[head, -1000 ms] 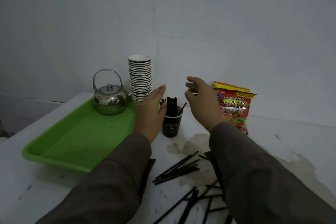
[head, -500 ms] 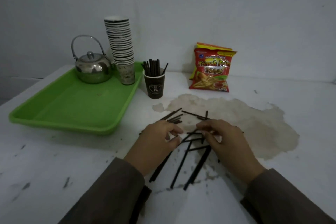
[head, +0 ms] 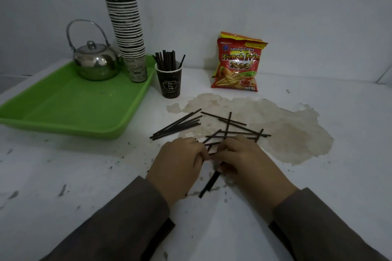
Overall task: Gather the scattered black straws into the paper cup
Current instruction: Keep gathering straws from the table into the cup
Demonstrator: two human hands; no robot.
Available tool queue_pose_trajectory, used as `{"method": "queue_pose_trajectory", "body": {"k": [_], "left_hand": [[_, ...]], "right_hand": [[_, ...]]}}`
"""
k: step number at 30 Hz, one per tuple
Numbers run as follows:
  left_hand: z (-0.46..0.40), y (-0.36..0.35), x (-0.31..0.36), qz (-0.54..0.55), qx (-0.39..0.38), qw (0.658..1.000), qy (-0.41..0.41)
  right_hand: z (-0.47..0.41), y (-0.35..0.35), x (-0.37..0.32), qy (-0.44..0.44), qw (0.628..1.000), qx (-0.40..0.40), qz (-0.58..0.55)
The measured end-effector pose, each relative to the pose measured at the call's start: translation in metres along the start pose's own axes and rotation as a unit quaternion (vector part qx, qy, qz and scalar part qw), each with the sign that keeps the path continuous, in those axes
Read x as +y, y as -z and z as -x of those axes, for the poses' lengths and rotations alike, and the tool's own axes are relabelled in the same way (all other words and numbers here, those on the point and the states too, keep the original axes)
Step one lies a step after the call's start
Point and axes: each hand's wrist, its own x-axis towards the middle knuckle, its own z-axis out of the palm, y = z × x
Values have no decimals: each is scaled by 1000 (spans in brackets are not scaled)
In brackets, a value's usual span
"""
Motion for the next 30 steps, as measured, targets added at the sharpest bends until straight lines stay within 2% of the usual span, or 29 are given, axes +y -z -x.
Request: {"method": "queue_pose_trajectory", "body": {"k": [4, 11, 23, 30], "left_hand": [[0, 5, -5, 2, 32, 999, 36], [-1, 12, -14, -5, 5, 995, 104], [-3, 19, -16, -49, -72, 980, 181], [-2, 13, -13, -27, -53, 982, 179]], "right_hand": [[1, -2, -3, 9, 999, -32, -8], [1, 0, 0, 49, 996, -67, -31], [1, 0, -10, 43, 998, -35, 23], [2, -4, -14, 43, 997, -44, 53]]}}
